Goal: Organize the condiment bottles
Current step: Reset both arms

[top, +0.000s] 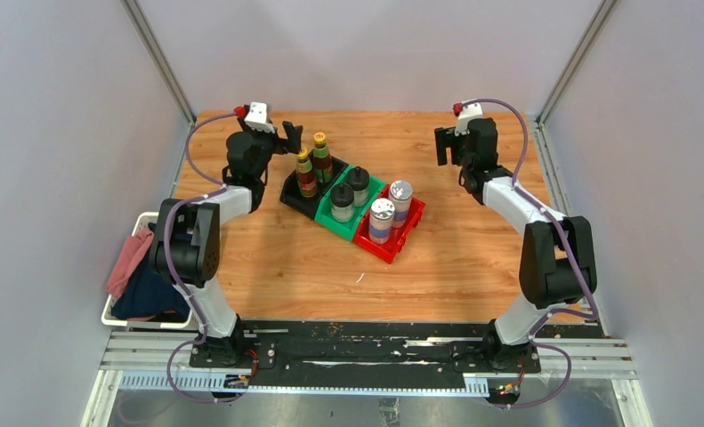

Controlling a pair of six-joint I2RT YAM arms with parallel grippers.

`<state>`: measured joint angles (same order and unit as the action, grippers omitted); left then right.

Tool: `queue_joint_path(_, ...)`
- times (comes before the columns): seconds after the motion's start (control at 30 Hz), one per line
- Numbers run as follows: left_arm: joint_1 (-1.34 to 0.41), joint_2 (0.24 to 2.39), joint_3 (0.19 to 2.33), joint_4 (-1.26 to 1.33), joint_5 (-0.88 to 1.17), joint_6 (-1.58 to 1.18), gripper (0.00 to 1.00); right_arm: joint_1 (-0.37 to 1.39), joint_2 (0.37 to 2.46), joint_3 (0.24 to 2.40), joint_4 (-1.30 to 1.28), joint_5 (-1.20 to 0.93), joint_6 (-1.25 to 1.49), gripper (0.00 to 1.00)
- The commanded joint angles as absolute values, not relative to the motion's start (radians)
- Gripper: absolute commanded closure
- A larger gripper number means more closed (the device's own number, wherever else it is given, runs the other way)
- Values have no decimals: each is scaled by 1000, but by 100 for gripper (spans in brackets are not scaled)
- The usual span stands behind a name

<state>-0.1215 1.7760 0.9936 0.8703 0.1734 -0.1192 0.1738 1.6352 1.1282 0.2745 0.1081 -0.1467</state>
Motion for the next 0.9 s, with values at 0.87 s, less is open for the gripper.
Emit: queue_joint_path(0.87, 100, 1833, 1030, 839, 328, -101, 4, 41, 1685, 1204, 253, 137, -138, 5)
